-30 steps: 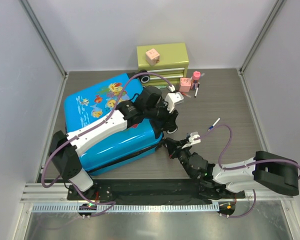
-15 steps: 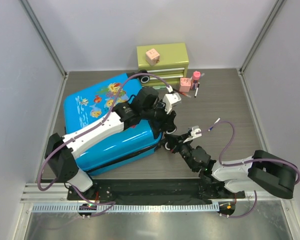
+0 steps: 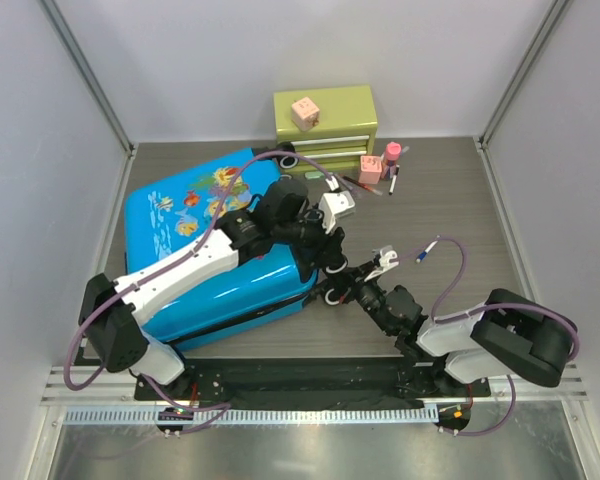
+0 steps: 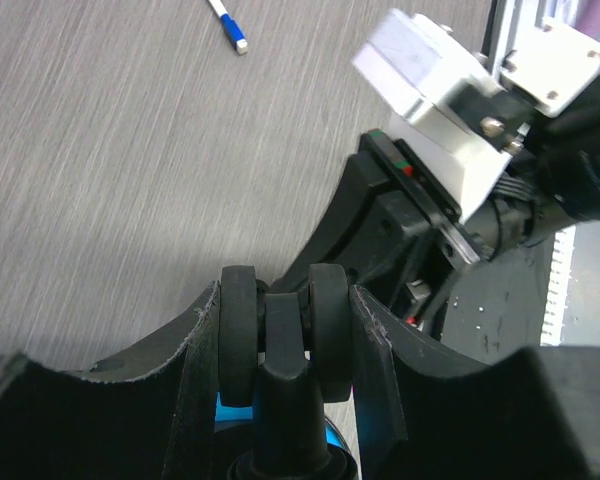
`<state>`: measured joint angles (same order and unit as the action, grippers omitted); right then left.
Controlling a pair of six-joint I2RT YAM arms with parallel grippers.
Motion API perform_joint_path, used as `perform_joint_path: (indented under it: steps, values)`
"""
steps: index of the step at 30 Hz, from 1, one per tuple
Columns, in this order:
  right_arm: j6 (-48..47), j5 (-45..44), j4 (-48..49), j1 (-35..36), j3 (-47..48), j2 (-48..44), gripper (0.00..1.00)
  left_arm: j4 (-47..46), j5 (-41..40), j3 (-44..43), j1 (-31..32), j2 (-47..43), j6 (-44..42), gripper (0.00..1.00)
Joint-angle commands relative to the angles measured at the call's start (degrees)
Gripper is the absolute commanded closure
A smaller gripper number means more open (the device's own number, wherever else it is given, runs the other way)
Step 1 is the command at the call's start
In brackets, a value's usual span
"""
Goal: Pack the luggage
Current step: Zip the luggage at the center of the board.
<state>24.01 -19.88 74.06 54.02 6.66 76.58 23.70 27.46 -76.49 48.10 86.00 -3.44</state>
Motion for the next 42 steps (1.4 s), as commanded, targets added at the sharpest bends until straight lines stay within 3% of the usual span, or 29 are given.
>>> perform_joint_path:
  steps: [1,10,25,42]
  values:
    - [-3.53,-11.95,-3.84,-7.17,-0.77,3.49,0.99,5.48,12.26,0.64,-1.16,-8.04,10.65,1.00]
    - [-1.68,-4.92,-0.59,-11.56,0.72,7.71,0.99,6.27,13.93,1.17,-1.07,-9.27,10.56,1.00]
    - [-1.68,-0.95,-0.23,-12.36,7.67,14.56,0.99,5.39,15.87,4.24,-1.07,-11.55,11.26,1.00]
    - [-2.83,4.50,-4.89,-15.43,21.99,25.99,0.99,6.61,16.13,11.62,-0.99,-17.26,12.06,1.00]
